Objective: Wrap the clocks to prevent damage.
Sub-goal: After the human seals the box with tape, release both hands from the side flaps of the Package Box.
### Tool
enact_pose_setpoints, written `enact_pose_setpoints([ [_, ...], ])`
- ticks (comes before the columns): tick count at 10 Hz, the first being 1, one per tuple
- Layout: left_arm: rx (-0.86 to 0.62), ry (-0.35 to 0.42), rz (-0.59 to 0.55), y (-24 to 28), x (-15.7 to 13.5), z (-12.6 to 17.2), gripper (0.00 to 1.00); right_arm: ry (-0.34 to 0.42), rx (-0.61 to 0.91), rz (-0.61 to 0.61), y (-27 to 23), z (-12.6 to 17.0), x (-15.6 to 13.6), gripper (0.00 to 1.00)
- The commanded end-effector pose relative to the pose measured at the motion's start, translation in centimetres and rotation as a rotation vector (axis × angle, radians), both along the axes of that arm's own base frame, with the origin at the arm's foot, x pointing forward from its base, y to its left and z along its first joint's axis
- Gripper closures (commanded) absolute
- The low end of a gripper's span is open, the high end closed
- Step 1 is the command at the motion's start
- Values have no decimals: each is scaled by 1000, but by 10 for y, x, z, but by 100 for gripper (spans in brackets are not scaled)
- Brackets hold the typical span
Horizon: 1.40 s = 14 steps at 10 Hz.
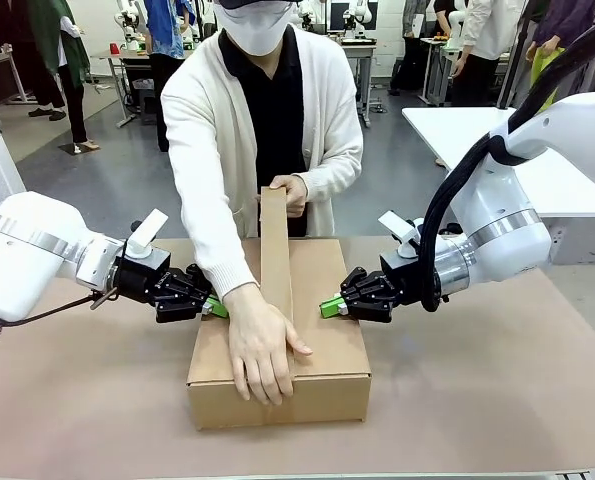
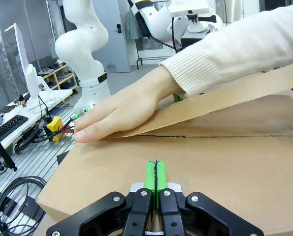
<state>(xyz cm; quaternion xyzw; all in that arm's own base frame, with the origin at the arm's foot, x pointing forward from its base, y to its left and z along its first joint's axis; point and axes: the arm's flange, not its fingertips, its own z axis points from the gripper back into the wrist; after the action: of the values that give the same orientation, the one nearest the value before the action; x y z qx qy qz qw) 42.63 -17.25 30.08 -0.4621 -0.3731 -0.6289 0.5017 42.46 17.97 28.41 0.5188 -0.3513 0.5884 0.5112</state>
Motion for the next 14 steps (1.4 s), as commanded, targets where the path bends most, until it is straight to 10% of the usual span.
enact_pose_setpoints([
  [1, 7, -5, 2, -1, -1, -2, 100, 2, -14, -8, 0, -5, -1, 99],
  [14, 7, -5, 2, -1, -1, -2, 100, 2, -14, -8, 0, -5, -1, 99],
])
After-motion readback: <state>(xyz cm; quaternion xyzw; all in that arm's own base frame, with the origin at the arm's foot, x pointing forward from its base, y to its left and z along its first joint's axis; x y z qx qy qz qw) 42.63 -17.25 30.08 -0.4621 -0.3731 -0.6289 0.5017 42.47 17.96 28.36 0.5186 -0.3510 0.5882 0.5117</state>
